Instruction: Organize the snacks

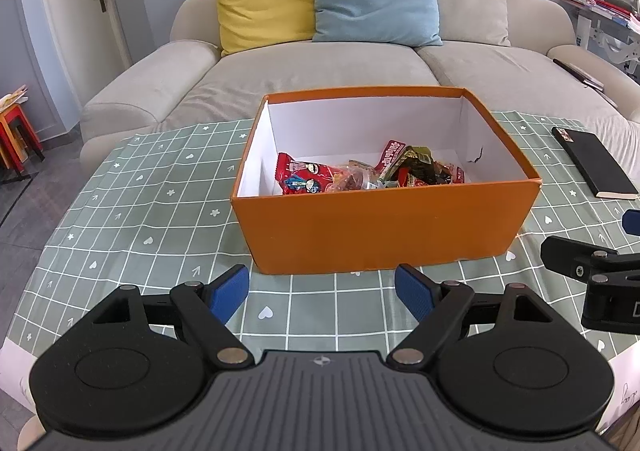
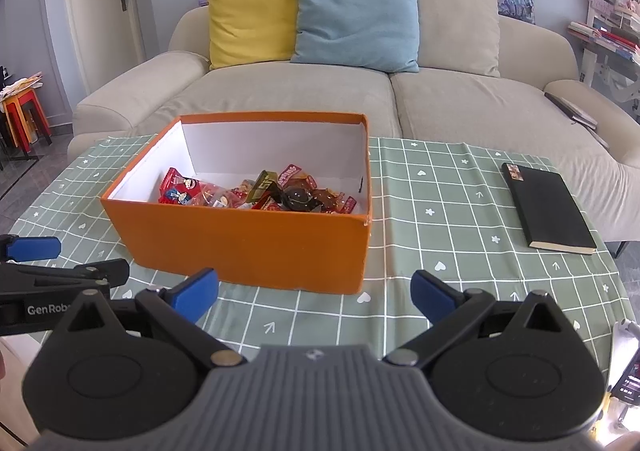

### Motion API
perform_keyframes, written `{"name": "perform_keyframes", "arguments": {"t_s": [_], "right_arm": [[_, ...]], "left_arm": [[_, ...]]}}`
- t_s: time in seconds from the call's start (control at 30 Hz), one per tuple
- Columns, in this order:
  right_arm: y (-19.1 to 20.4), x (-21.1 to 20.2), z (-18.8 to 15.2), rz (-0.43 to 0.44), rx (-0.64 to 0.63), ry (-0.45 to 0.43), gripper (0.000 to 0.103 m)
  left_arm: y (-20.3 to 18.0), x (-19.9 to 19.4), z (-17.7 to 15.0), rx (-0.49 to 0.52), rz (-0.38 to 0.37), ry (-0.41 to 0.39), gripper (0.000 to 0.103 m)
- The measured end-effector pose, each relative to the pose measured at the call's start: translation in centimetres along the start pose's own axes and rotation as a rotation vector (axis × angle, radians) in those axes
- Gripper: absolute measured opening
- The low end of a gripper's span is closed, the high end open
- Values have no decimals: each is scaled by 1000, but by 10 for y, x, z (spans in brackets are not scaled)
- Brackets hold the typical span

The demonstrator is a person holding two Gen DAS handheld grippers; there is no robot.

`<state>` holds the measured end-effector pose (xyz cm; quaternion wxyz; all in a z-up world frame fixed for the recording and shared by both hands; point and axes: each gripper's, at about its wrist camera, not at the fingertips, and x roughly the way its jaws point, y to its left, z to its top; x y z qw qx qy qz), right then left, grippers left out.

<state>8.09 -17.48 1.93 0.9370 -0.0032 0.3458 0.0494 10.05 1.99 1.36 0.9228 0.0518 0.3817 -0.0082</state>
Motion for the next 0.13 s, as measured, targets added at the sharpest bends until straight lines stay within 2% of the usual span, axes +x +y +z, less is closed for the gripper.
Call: {"name": "perform_keyframes", "arguments": {"t_s": [0.13], "right_arm": [[-1, 0, 0, 0, 3, 2, 99]], "left_arm": [[-2, -1, -1, -5, -4, -3, 97]]}}
